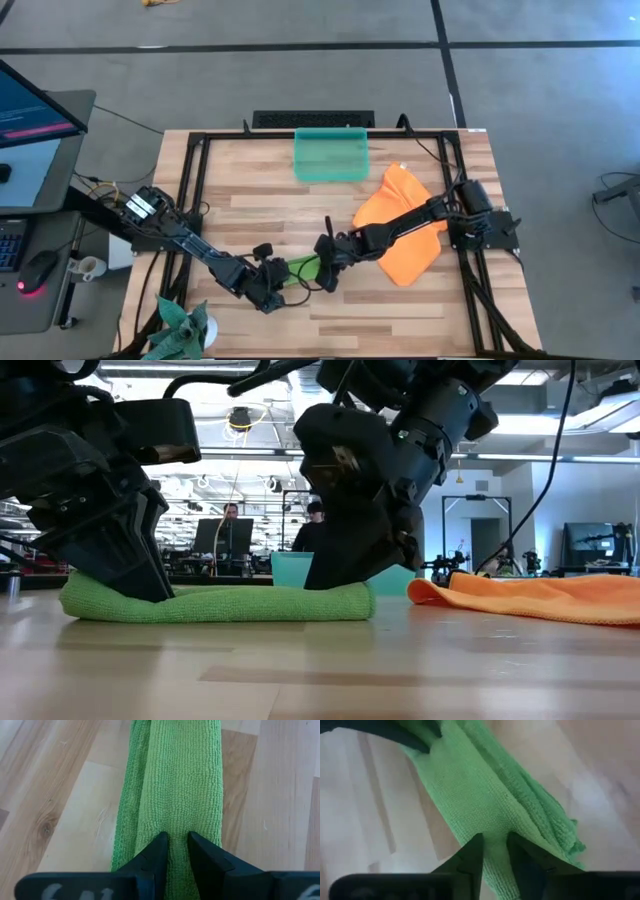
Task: Roll microfiber towels into tight, uniform cylinder then place into a basket
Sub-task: Roll the green microfiber towel
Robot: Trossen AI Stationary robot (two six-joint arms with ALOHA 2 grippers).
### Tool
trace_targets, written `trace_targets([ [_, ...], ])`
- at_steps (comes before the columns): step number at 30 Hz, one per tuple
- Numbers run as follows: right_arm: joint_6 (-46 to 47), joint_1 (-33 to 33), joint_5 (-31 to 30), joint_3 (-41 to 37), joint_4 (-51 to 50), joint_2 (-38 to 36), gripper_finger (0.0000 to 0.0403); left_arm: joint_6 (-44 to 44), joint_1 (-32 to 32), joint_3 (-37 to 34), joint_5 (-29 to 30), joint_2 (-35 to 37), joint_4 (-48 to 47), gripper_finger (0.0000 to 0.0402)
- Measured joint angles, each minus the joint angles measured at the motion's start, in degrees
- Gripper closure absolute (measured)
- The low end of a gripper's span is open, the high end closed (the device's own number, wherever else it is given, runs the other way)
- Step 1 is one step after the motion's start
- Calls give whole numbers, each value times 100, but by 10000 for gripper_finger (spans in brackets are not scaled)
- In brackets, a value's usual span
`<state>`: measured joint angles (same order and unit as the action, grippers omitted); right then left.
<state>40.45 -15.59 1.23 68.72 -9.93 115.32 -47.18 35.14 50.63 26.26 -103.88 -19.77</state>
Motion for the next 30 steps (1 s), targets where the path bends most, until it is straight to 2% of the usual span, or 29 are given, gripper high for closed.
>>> trace_targets([
  [4, -38, 142, 497, -4, 37, -21, 265, 2, 0, 0, 9, 0, 5, 327],
  [12, -695, 225, 493, -43, -446, -596, 264, 2, 0, -2, 17, 0, 9, 327],
  [15, -982, 217, 299, -28, -814, -1038, 270, 59, 0, -2, 20, -2, 22, 327],
  [18, -1156, 109, -168, -123, -1167, -1570, 275, 89, 0, -4, 27, -2, 28, 327],
  [22, -1157, -105, -890, -746, -1093, -2433, 281, 90, 0, -7, 60, -4, 37, 327],
  [25, -817, -313, -1433, -1508, -374, -2913, 284, 92, 0, -7, 63, -4, 37, 327],
  [30, -45, -536, -1483, -2705, 1734, -3058, 284, 105, 0, -7, 68, -4, 45, 327],
])
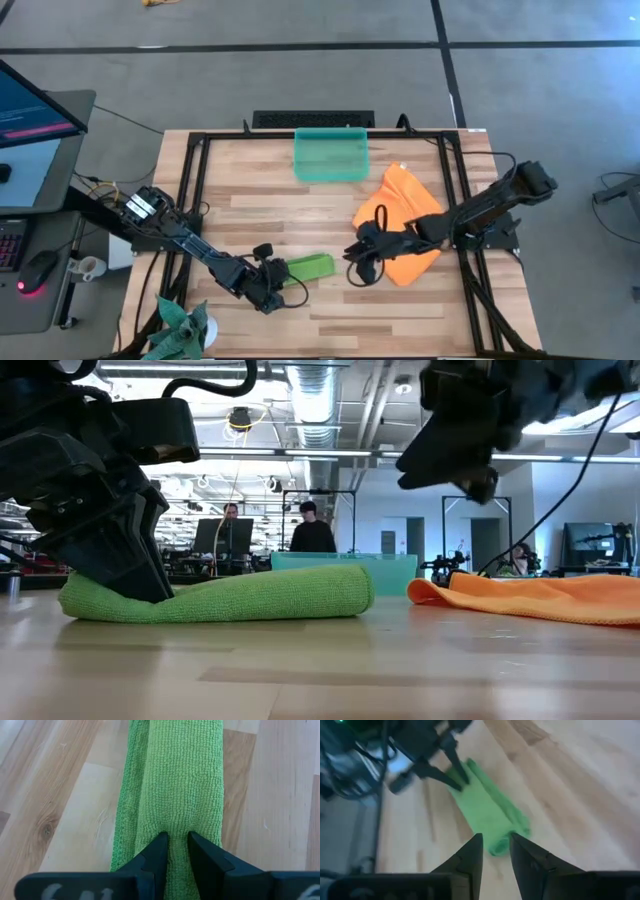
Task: Roll microfiber towels into tight, uniform cylinder then place into a basket
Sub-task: Roll the green microfiber towel
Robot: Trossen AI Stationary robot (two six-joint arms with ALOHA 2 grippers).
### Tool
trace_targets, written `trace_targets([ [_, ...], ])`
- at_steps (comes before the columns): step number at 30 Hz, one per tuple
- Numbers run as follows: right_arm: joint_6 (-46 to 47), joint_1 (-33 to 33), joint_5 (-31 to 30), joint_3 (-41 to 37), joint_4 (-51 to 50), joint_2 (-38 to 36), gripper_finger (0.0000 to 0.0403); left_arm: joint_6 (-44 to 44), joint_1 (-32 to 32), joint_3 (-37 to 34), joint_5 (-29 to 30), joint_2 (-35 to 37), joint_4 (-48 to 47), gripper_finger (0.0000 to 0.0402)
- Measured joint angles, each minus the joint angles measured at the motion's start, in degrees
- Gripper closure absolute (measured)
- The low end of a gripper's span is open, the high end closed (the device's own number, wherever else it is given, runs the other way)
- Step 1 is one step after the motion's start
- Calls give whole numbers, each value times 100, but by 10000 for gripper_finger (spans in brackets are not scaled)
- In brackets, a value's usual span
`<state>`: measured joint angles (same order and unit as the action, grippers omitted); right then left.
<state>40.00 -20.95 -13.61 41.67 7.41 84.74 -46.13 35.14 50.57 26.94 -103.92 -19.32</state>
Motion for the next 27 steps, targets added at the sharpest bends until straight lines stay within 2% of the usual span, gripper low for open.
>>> trace_targets([
  [3, 316, -53, 0, -308, 940, 232, 284, 2, 0, -7, 13, 0, 39, 327],
  [9, 325, 85, 4, -253, 1834, 950, 284, -2, 0, -7, 10, -2, 58, 327],
  [11, 321, 174, 21, -195, 1789, 1086, 284, -2, 0, -7, 8, -2, 65, 327],
  [17, 19, 536, 577, 45, 1831, 1214, 284, -4, -4, -9, -4, -2, 71, 327],
  [27, -607, 722, 843, 331, 1816, 1168, 284, 24, -4, -9, -22, -2, 74, 327],
])
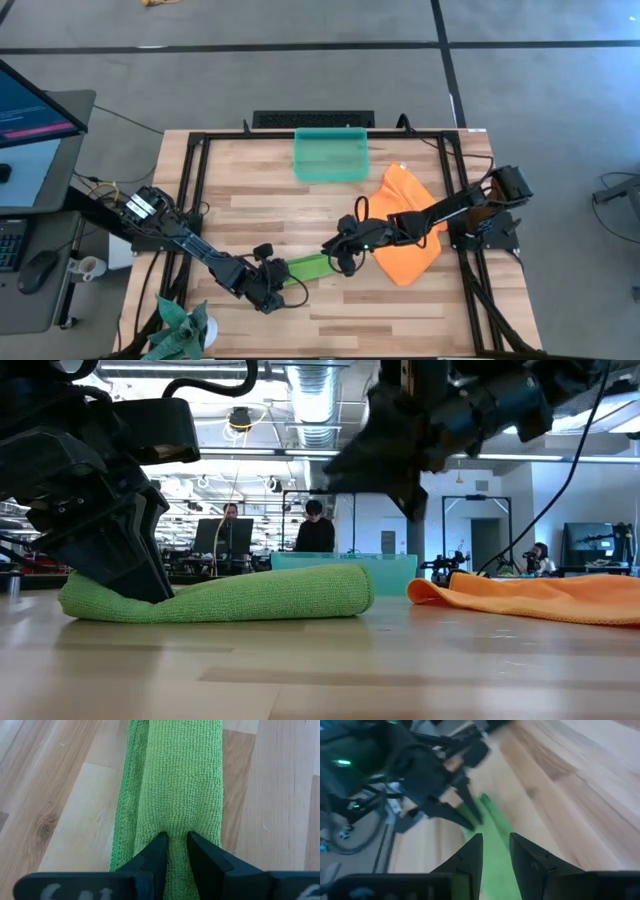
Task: Roll microfiber towels into tight, uniform cylinder then place into a basket
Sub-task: Roll the green microfiber towel
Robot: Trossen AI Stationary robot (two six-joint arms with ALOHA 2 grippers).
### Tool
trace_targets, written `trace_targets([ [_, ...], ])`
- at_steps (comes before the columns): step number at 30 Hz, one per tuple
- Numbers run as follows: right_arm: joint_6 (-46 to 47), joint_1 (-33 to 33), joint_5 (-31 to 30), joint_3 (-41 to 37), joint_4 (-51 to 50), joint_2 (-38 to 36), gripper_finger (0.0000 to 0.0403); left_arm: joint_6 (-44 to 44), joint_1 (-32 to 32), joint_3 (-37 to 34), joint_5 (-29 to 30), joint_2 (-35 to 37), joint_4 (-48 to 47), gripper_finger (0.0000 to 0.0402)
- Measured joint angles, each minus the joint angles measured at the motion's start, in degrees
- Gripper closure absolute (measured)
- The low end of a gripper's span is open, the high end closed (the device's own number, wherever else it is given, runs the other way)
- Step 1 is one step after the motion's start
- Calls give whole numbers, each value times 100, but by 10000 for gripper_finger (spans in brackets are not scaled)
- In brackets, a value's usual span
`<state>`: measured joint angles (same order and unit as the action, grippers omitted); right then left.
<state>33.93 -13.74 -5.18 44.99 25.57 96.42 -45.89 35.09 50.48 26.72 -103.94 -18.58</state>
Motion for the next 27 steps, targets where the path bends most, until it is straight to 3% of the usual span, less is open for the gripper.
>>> trace_targets([
  [8, -984, -9, 50, 523, -202, 0, 282, 0, 0, 0, -5, 0, 2, 327],
  [15, -1746, 83, 38, 1508, -2190, -2, 222, -7, 0, 0, -5, 0, 3, 327],
  [21, -1555, 119, 55, 1632, -2868, 235, 165, -46, 0, 0, -5, 0, 8, 327],
  [27, -925, 147, 64, 1645, -2737, 958, 158, -44, 0, 0, -5, 0, 8, 327],
])
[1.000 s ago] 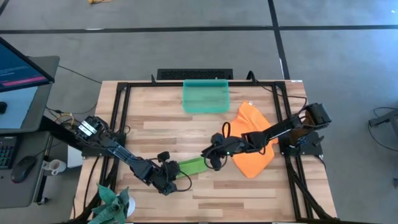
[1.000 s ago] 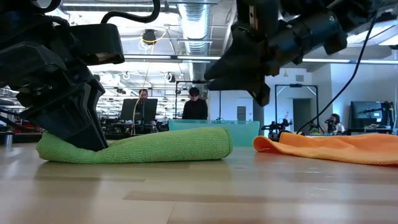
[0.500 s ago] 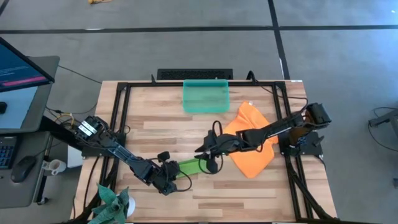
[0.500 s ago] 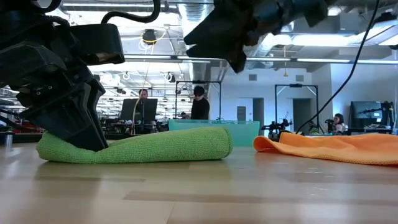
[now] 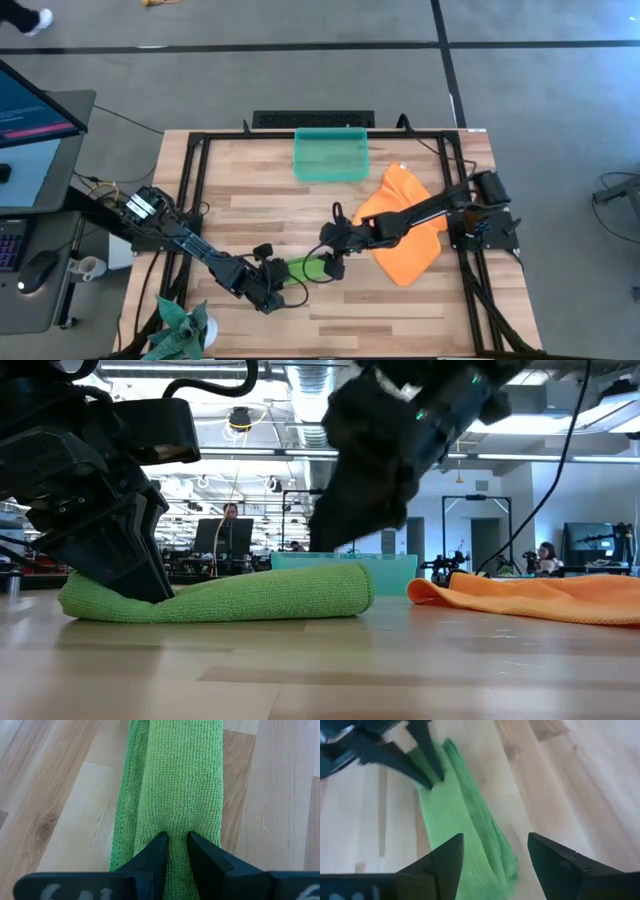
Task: Roll microfiber towels into tight, uniform cylinder then place into a basket
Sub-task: Roll the green microfiber towel
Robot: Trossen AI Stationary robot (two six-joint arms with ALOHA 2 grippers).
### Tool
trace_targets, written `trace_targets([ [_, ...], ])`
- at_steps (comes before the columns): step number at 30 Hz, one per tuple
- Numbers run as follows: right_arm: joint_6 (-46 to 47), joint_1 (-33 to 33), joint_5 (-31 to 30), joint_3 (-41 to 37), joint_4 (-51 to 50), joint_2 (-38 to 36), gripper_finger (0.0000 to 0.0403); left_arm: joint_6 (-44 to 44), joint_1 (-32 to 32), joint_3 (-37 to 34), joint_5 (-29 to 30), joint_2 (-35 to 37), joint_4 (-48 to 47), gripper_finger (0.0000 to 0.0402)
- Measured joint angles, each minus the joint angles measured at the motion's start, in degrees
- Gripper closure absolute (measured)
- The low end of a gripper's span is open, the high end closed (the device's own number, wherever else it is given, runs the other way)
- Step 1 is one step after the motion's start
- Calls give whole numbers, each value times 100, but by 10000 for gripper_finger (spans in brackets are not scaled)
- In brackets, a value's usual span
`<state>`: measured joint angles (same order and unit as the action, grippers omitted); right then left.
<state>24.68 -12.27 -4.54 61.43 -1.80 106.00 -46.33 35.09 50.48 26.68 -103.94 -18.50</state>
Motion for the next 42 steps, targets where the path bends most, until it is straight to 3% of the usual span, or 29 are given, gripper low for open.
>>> trace_targets([
  [8, 148, 89, 112, 119, -95, 453, 158, -6, 0, -2, 2, 0, 20, 327],
  [15, 239, 76, 835, 128, -113, 688, 158, -4, 0, -2, 2, 0, 28, 327],
  [23, 237, 78, 942, 146, -229, 884, 160, 51, 0, -2, 0, 0, 21, 327],
  [32, 191, 91, 1010, 135, -271, 847, 187, 168, 0, 2, -23, 0, 7, 327],
  [42, 274, 421, 1203, 83, -532, 432, 177, 171, 0, 2, -25, 0, 2, 327],
])
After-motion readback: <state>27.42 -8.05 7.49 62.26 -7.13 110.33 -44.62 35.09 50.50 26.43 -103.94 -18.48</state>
